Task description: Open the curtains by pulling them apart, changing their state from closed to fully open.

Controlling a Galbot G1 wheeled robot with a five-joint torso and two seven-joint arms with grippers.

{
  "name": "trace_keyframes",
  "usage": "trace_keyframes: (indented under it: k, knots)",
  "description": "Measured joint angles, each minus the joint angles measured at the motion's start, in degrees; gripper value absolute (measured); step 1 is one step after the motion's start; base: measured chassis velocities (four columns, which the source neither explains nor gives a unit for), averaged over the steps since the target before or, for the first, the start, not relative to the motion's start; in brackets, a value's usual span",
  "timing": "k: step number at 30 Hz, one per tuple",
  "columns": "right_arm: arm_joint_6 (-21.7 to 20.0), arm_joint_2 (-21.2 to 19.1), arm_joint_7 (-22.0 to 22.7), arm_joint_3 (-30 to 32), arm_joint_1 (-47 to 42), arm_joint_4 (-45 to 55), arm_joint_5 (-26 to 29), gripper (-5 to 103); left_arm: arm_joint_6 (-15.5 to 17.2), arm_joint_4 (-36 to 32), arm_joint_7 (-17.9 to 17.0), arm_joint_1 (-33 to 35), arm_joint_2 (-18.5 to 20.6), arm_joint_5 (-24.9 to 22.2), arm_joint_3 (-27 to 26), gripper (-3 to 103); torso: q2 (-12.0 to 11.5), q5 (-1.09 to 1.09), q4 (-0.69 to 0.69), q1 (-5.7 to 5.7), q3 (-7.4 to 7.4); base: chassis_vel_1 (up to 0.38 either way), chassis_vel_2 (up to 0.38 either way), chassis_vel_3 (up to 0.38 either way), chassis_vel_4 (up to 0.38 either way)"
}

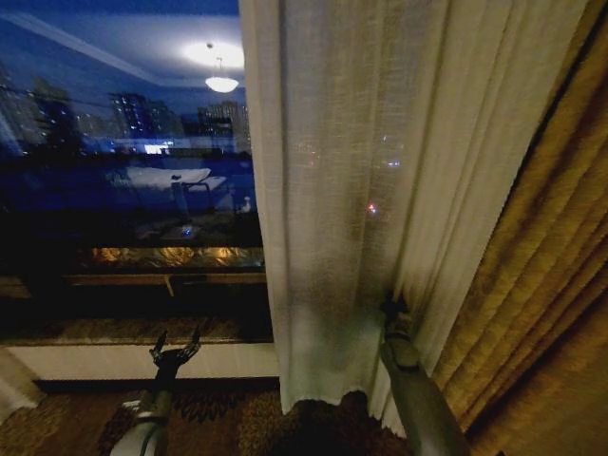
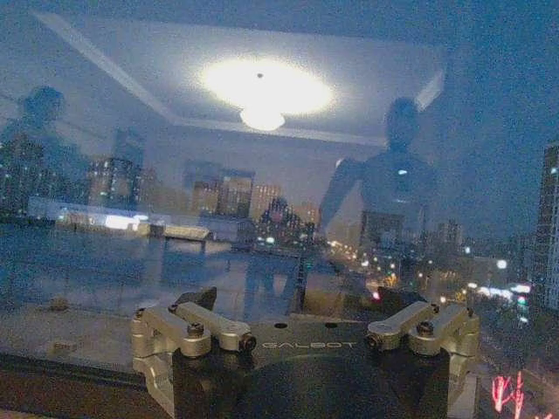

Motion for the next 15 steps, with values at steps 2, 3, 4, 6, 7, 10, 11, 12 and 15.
trace_keyframes:
  k: [2,3,4,6,7,10,11,12,15]
  knots:
    - [0.53,-0.44,-1.8,-2.09,-1.81,1.9,0.27,28,0.0,0.0,0.0,0.0,0.0,0.0,0.0,100,0.0,0.0,0.0,0.0,0.0,0.0,0.0,0.0,0.0]
    - [1.0,-0.55,-2.3,-2.84,-2.48,2.5,0.02,33,0.0,0.0,0.0,0.0,0.0,0.0,0.0,100,0.0,0.01,0.0,0.0,0.0,0.0,0.0,0.0,0.0]
    - [1.0,-0.55,-2.3,-2.84,-2.48,2.5,0.02,33,0.0,0.0,0.0,0.0,0.0,0.0,0.0,100,0.0,0.01,0.0,0.0,0.0,0.0,0.0,0.0,0.0]
    - [2.01,-0.53,-2.57,-4.06,-3.53,3.43,-0.47,44,0.0,0.0,0.0,0.0,0.0,0.0,0.0,100,0.0,0.01,0.0,0.0,0.0,0.0,0.0,0.0,0.0]
    - [2.01,-0.53,-2.57,-4.06,-3.53,3.43,-0.47,44,0.0,0.0,0.0,0.0,0.0,0.0,0.0,100,0.0,0.01,0.0,0.0,0.0,0.0,0.0,0.0,0.0]
    - [2.93,-0.12,-3.27,-4.88,-5.04,5.26,-1.17,61,0.0,0.0,0.0,0.0,0.0,0.0,0.0,100,0.0,0.0,0.0,0.0,0.0,0.0,0.0,0.0,0.0]
    - [2.97,-0.06,-3.88,-4.91,-5.44,5.81,-1.89,66,0.0,0.0,0.0,0.0,0.0,0.0,0.0,100,0.0,0.0,0.0,0.0,0.0,0.0,0.0,0.0,0.0]
    - [2.97,-0.06,-3.88,-4.91,-5.44,5.81,-1.89,66,0.0,0.0,0.0,0.0,0.0,0.0,0.0,100,0.0,0.0,0.0,0.0,0.0,0.0,0.0,0.0,0.0]
    - [3.29,0.03,-4.44,-5.13,-5.82,6.59,-2.73,77,0.0,0.0,0.0,0.0,0.0,0.0,0.0,100,0.0,0.0,0.0,0.0,0.0,0.0,0.0,0.0,0.0]
